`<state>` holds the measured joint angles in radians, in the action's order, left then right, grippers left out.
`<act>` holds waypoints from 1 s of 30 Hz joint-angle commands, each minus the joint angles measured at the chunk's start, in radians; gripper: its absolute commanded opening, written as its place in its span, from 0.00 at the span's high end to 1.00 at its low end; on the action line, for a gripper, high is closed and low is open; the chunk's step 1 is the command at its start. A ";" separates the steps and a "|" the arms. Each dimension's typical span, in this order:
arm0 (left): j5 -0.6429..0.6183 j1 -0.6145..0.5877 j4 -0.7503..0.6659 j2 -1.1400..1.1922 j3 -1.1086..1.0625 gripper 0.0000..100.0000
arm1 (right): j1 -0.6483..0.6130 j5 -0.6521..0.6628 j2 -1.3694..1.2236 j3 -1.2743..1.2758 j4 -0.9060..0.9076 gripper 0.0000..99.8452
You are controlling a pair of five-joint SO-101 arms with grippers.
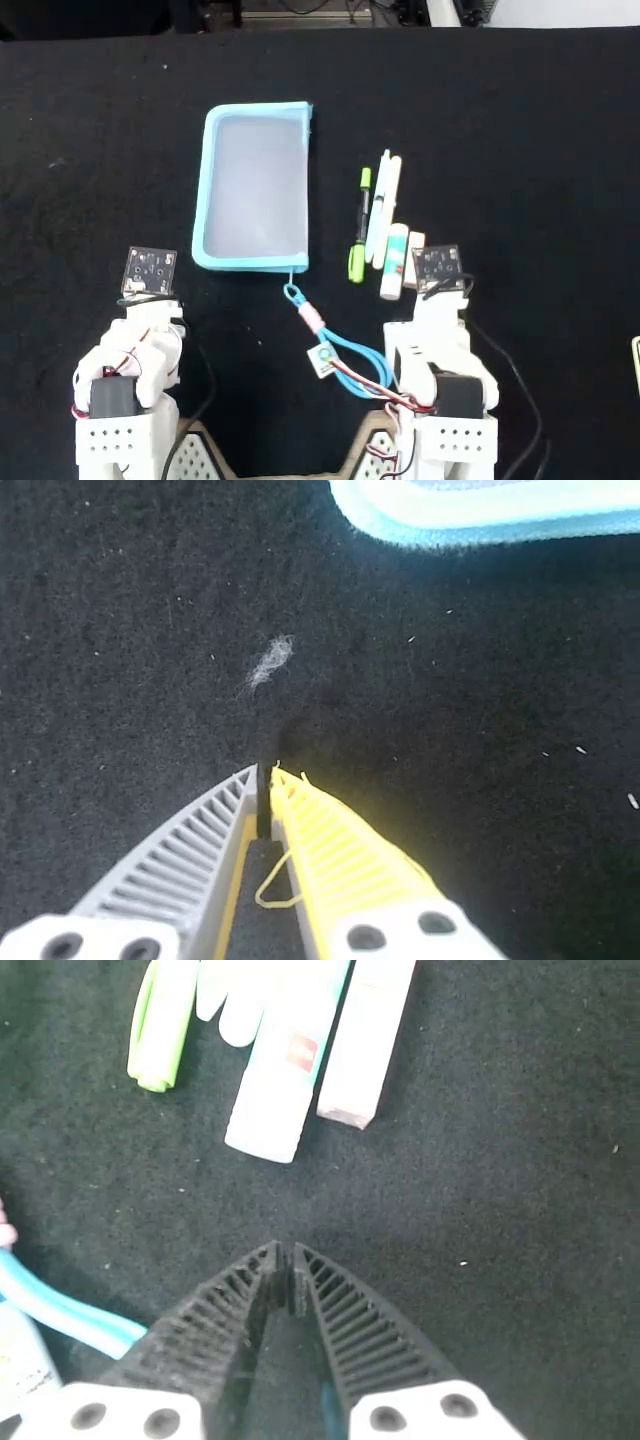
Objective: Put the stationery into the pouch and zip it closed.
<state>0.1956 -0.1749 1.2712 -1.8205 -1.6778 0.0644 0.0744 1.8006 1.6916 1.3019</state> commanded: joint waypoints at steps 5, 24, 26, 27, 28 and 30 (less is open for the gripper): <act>-0.005 0.012 0.002 -0.003 -0.021 0.97 | 0.009 0.002 0.094 -0.007 0.008 0.99; -0.005 0.016 0.002 -0.003 -0.021 0.97 | -0.052 0.011 0.094 -0.007 -0.402 0.98; 0.000 0.008 -0.005 -0.003 -0.021 0.97 | -0.084 0.055 0.094 -0.007 -0.450 0.98; 0.002 0.007 -0.017 -0.003 -0.021 0.97 | -0.107 0.091 0.094 -0.007 -0.465 0.98; 0.002 0.007 -0.055 -0.003 -0.018 0.97 | -0.130 0.129 0.094 -0.007 -0.480 0.98; 0.003 -0.025 -0.175 -0.003 -0.018 0.97 | -0.160 0.189 0.094 -0.013 -0.505 0.98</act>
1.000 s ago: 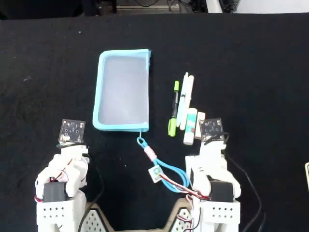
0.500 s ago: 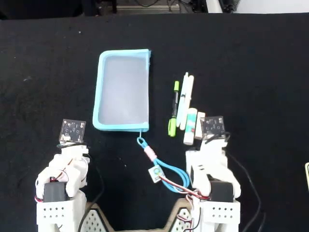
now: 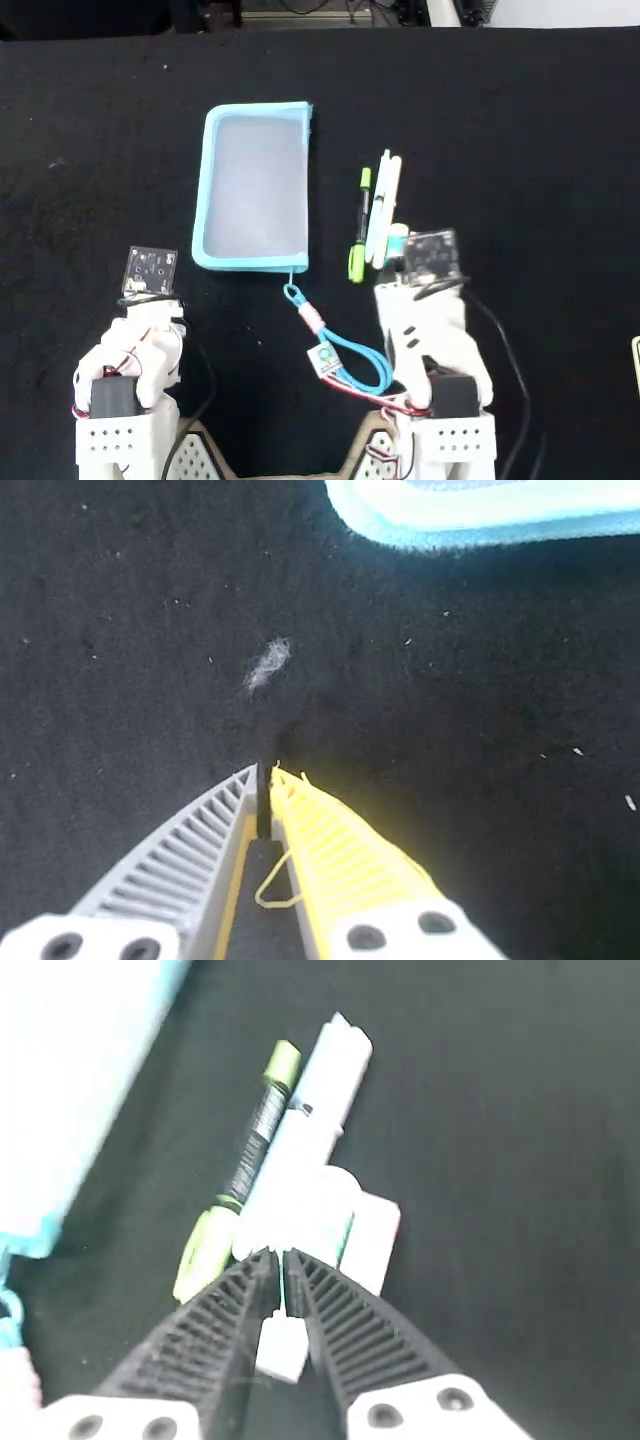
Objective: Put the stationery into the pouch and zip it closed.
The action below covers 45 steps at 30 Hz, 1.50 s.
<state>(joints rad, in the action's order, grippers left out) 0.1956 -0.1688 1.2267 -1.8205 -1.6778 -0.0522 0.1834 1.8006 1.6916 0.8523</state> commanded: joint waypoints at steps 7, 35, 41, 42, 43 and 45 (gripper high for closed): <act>0.002 -0.306 -0.612 -0.003 -0.019 0.97 | -0.009 0.123 0.094 -0.182 0.052 0.98; -0.193 -0.234 -0.437 -0.002 0.176 0.82 | -0.187 0.117 -0.288 -0.697 0.327 0.98; -0.189 -0.236 -0.494 -0.002 0.031 0.82 | -0.301 0.044 -0.578 -0.536 0.092 0.98; -0.189 -0.229 -0.473 -0.002 0.031 0.82 | -0.333 0.006 -0.621 -0.510 0.031 0.98; -0.189 -0.225 -0.459 -0.002 0.028 0.82 | -0.365 -0.018 -0.657 -0.489 -0.017 0.98; -0.189 -0.225 -0.445 -0.002 0.025 0.82 | -0.411 -0.054 -0.716 -0.460 -0.058 0.93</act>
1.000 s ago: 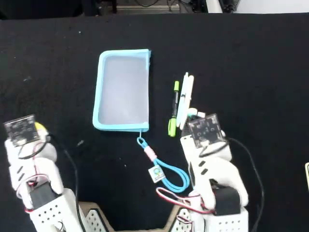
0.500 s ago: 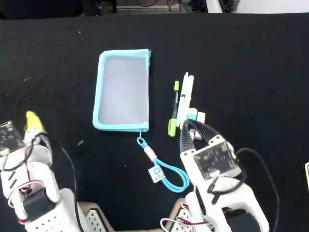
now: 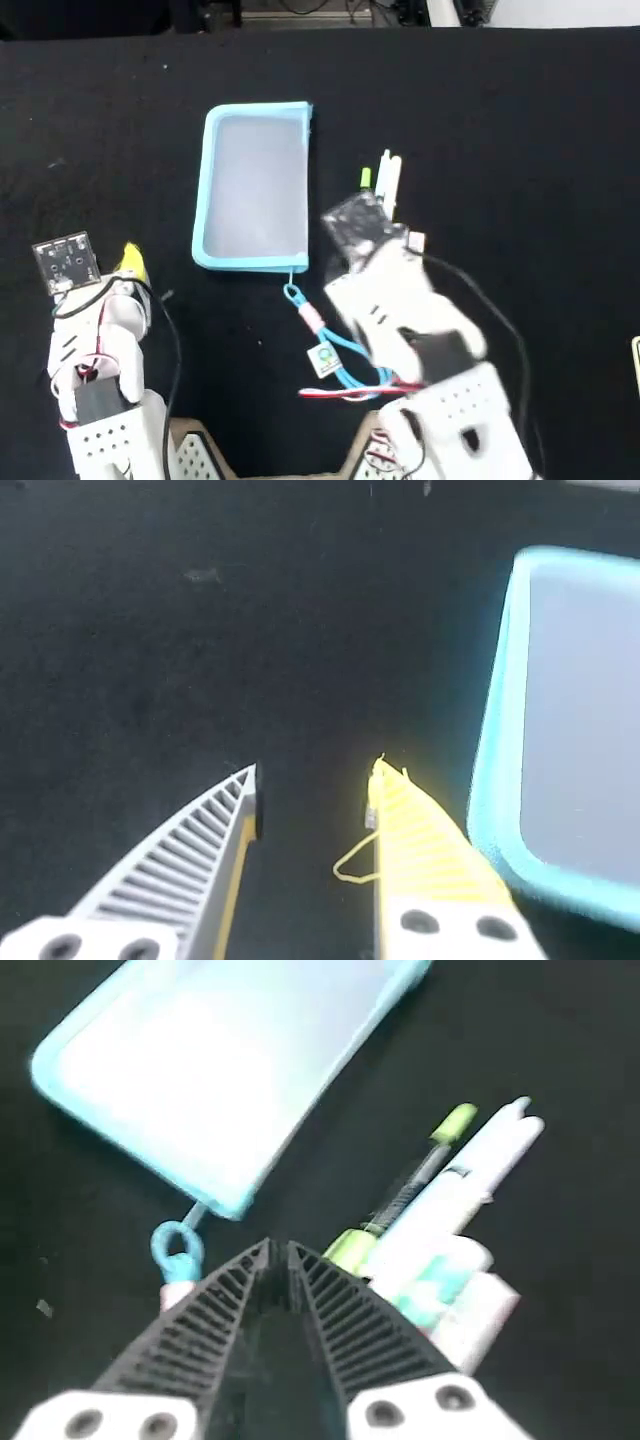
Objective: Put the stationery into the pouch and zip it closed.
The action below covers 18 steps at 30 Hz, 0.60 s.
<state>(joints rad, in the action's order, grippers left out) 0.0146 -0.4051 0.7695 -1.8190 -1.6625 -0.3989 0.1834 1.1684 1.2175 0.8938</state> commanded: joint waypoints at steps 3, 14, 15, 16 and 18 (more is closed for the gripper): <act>-0.009 0.012 0.017 -0.003 0.008 0.82 | -0.080 -0.115 -0.150 0.041 -0.104 0.85; -0.058 0.015 0.069 -0.003 0.039 0.82 | -0.229 -0.204 -0.180 0.122 -0.161 0.84; -0.058 0.021 0.068 -0.003 0.039 0.82 | -0.230 -0.203 -0.180 0.142 -0.186 0.84; -0.058 0.028 0.069 -0.003 0.039 0.82 | -0.230 -0.203 -0.182 0.156 -0.201 0.84; -0.057 0.042 0.072 -0.003 0.039 0.82 | -0.230 -0.201 -0.182 0.163 -0.206 0.84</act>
<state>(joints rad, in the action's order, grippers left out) -0.0299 -0.3867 0.8339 -1.8190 -1.6625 -0.6153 -0.0115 0.9889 1.3863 0.7250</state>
